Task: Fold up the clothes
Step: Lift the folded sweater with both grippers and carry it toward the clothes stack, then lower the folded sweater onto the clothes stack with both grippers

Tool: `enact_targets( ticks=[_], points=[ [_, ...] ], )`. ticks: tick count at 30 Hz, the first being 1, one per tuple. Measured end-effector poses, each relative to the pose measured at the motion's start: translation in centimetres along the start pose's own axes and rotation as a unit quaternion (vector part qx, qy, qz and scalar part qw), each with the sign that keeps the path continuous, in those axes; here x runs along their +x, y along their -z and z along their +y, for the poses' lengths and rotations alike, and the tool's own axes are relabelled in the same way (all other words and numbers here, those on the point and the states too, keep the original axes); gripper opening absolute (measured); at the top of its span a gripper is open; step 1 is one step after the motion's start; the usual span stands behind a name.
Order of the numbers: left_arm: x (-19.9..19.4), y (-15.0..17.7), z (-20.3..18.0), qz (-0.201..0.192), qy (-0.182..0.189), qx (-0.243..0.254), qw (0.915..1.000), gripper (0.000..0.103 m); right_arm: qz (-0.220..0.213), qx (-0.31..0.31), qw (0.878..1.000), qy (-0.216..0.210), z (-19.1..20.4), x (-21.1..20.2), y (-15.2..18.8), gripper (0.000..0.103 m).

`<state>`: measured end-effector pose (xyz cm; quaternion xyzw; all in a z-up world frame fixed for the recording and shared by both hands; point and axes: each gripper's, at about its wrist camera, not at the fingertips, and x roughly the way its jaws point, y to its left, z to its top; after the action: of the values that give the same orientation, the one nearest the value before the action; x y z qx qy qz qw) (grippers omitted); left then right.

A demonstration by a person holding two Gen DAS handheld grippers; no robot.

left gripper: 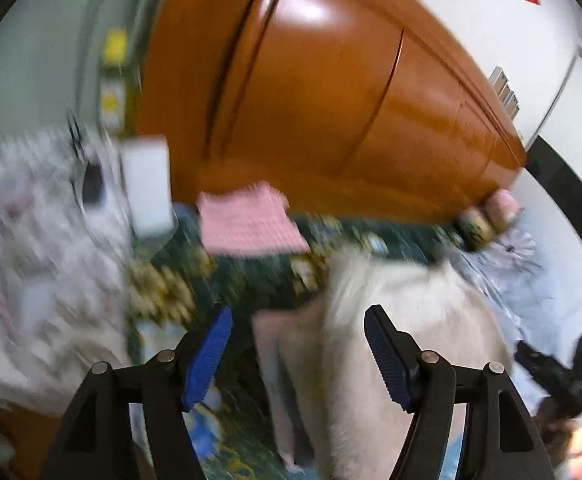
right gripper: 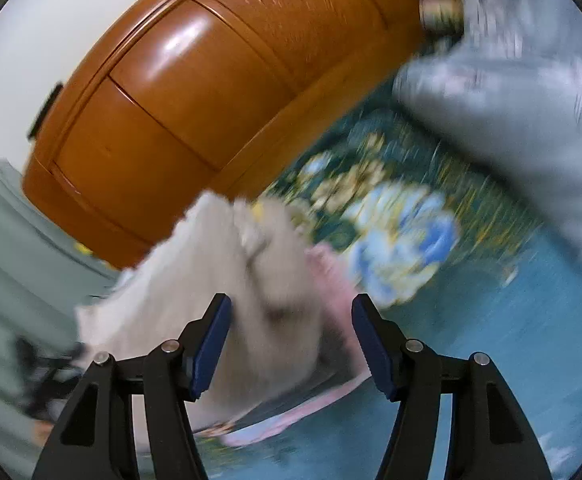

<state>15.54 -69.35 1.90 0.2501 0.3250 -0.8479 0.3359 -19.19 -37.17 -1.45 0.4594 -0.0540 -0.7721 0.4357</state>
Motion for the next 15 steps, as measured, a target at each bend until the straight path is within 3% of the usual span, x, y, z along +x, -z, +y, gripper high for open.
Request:
enact_targets(
  ticks=[4, 8, 12, 15],
  points=[
    [-0.3, 0.3, -3.3, 0.002, 0.055, 0.054, 0.997, 0.075, -0.012, -0.107, 0.994, -0.021, 6.7, -0.4, -0.9, 0.064],
    [3.9, 2.5, -3.9, 0.043, 0.023, 0.091, 0.9947, 0.075, 0.036, -0.208, 0.977, -0.035, 12.5, 3.0, 0.9, 0.064],
    [8.1, 4.0, -1.7, 0.097, 0.014, 0.055, 0.9936, 0.075, 0.061, -0.242, 0.968, 0.007, 12.5, 7.6, 4.0, 0.064],
    [7.2, 3.5, -2.0, 0.091, 0.009, 0.053, 0.9944, 0.075, 0.061, -0.238, 0.969, 0.013, 12.2, 7.9, 4.2, 0.064]
  ],
)
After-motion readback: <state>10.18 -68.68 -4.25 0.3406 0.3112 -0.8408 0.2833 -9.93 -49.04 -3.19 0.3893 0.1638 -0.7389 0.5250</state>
